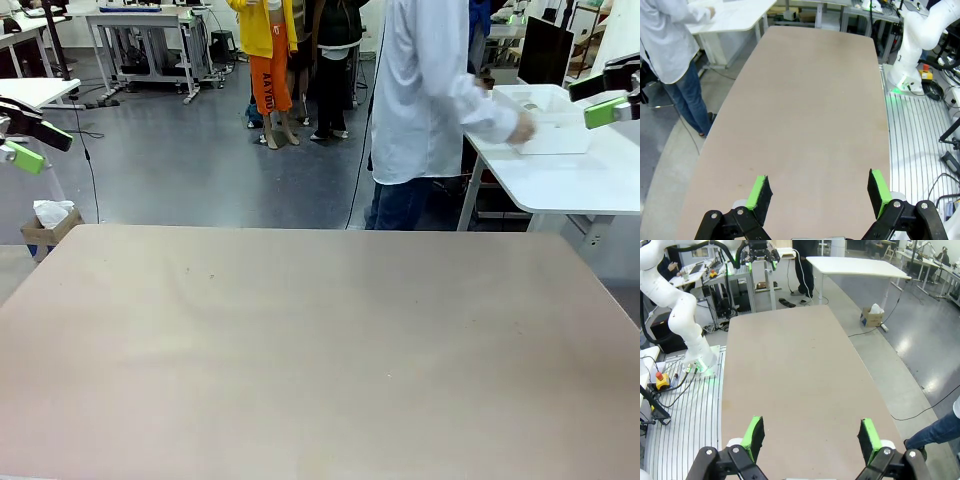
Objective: Stack the cups and store them in the basket.
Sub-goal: Place the stack of Reusable plastic cups into the Pantry Basket.
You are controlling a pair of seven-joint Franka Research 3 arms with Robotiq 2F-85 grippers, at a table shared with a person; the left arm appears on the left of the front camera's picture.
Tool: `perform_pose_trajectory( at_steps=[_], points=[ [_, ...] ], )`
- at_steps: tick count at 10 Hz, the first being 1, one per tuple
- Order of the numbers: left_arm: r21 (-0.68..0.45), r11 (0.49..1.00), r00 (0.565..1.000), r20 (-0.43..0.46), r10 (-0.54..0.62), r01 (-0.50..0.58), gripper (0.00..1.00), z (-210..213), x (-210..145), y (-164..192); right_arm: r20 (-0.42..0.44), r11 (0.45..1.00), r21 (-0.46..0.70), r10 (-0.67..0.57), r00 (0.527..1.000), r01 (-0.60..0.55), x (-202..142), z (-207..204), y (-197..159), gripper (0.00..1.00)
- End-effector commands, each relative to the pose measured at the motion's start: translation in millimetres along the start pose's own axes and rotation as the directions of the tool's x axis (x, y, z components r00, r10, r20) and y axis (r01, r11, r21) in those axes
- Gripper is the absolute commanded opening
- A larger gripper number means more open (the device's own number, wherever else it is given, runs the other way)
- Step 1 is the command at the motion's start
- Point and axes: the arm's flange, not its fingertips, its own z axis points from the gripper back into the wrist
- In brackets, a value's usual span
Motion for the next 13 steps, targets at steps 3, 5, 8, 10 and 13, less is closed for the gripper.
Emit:
perform_pose_trajectory(
  at_steps=[3,5,8,10,13],
  points=[
    [0.002,1.000,1.000,-0.004,0.004,-0.004,1.00,-0.4,1.9,-1.0,0.026,1.000,0.002,0.025,0.999,-0.025,2.1,-0.2,-3.8,1.00],
    [0.002,1.000,1.000,-0.004,0.004,-0.004,1.00,-0.4,1.9,-1.0,0.026,1.000,0.002,0.025,0.999,-0.025,2.1,-0.2,-3.8,1.00],
    [0.002,1.000,1.000,-0.004,0.004,-0.004,1.00,-0.4,1.9,-1.0,0.026,1.000,0.002,0.025,0.999,-0.025,2.1,-0.2,-3.8,1.00],
    [0.002,1.000,1.000,-0.004,0.004,-0.004,1.00,-0.4,1.9,-1.0,0.026,1.000,0.002,0.025,0.999,-0.025,2.1,-0.2,-3.8,1.00],
    [0.002,1.000,1.000,-0.004,0.004,-0.004,1.00,-0.4,1.9,-1.0,0.026,1.000,0.002,0.025,0.999,-0.025,2.1,-0.2,-3.8,1.00]
  ],
)
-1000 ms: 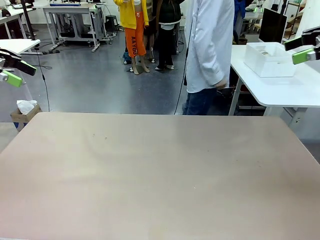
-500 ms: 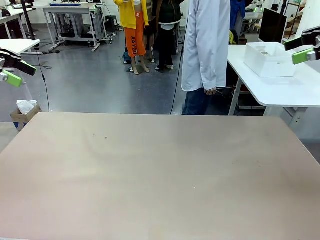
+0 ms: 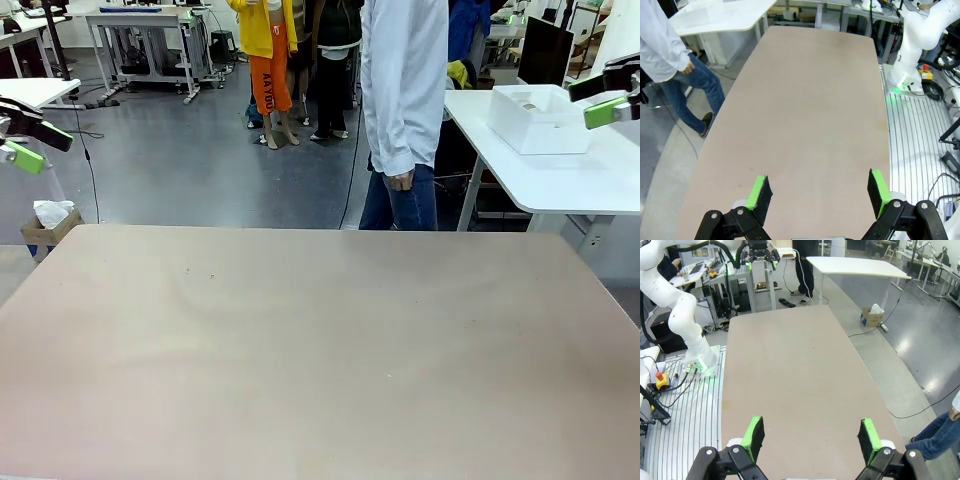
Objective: Stack the cups and store them in the basket.
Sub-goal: Place the stack of Reusable plastic cups into the Pantry Basket.
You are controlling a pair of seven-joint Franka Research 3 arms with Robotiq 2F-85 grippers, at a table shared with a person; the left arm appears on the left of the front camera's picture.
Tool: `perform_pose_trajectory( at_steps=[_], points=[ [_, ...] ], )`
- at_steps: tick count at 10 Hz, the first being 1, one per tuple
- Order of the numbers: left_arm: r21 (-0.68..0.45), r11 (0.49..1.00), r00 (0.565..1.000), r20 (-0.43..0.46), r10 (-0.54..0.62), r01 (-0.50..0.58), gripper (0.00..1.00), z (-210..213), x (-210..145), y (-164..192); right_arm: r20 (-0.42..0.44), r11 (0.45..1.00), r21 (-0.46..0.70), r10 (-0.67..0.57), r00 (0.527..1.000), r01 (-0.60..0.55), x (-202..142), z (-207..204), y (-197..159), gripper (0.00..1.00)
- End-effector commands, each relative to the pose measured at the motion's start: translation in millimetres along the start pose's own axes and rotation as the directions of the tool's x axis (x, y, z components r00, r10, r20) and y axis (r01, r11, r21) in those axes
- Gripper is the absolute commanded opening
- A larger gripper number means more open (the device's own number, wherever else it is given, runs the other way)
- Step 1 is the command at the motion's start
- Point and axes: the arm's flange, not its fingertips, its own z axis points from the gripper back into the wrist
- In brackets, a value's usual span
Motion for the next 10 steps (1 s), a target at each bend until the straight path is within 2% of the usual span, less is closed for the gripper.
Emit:
perform_pose_trajectory(
  at_steps=[1,10],
  points=[
    [0.002,1.000,1.000,-0.004,0.004,-0.004,1.00,-0.4,1.9,-1.0,0.026,1.000,0.002,0.025,0.999,-0.025,2.1,-0.2,-3.9,1.00],
    [0.002,1.000,1.000,-0.004,0.004,-0.004,1.00,-0.4,1.9,-1.0,0.026,1.000,0.002,0.025,0.999,-0.025,2.1,-0.2,-3.9,1.00]
  ],
)
